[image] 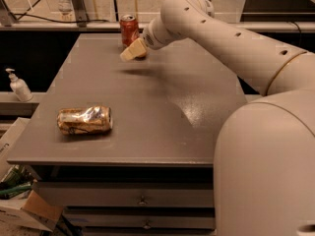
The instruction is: Move orange near coke can
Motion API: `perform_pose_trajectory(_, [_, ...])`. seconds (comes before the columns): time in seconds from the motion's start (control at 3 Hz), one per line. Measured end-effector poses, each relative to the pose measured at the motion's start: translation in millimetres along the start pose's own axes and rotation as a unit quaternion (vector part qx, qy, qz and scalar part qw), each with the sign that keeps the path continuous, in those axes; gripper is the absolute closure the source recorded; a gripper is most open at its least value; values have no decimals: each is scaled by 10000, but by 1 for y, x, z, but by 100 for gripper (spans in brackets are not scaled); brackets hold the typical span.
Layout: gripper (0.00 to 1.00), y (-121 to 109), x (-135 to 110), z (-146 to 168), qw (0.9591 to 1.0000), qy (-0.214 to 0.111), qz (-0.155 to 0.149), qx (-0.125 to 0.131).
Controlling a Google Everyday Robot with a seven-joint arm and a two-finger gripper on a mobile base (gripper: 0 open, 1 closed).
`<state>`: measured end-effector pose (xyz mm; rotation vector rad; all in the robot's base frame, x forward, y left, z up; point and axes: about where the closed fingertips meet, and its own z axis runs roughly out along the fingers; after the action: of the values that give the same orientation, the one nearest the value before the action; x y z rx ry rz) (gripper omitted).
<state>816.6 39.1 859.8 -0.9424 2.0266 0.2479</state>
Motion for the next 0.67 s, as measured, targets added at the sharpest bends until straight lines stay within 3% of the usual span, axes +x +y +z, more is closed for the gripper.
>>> perform_pose_trajectory(0.33, [0,-4,3,-6,10000,6,40,-6])
perform_pose_trajectory(0.67, [0,-8,10,-12,9997,-82,22,-225])
